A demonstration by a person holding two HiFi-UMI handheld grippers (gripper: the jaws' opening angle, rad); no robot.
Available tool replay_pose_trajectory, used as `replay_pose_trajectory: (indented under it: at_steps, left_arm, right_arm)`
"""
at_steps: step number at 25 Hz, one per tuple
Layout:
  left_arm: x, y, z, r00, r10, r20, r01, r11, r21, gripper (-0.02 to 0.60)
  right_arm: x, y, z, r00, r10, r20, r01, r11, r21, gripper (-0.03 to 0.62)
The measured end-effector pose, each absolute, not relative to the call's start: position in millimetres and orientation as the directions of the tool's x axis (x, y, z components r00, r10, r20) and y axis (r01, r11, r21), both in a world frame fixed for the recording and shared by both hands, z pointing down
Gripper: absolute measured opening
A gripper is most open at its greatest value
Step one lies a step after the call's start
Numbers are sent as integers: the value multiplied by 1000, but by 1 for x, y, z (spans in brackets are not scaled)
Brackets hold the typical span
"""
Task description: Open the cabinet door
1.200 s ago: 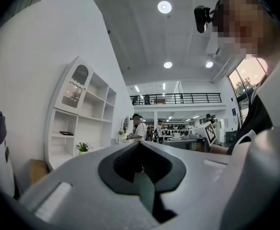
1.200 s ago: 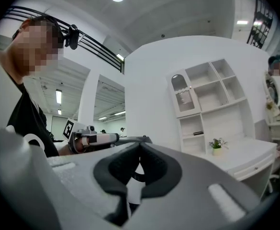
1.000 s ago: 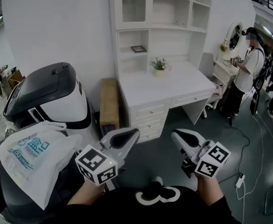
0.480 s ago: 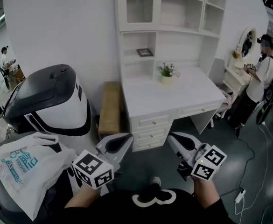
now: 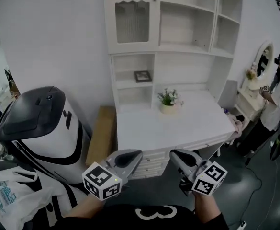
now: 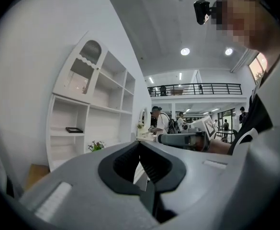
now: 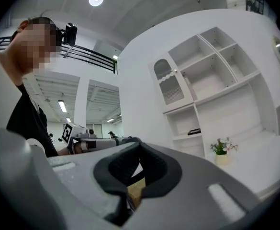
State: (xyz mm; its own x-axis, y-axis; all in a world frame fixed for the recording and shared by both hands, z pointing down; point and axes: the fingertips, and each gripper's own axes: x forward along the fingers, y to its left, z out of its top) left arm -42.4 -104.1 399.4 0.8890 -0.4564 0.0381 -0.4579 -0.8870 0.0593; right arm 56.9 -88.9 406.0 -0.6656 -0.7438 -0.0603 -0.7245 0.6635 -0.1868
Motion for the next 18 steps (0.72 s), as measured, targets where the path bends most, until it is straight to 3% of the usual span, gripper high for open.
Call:
replay_pose_trajectory:
  at_steps: [7,18]
  left_arm:
    - [23,-162,368,885,-466,-7,-466,-885,-16,5]
    - [45,-226,330,857,-511,-67,-515,-846,-138,5]
  right_arm:
    - [113,-155,388,-697,-715,-47,-706,697,-124,3]
    - [140,-205,349,-713,-696,-85,-697,717,-22,3]
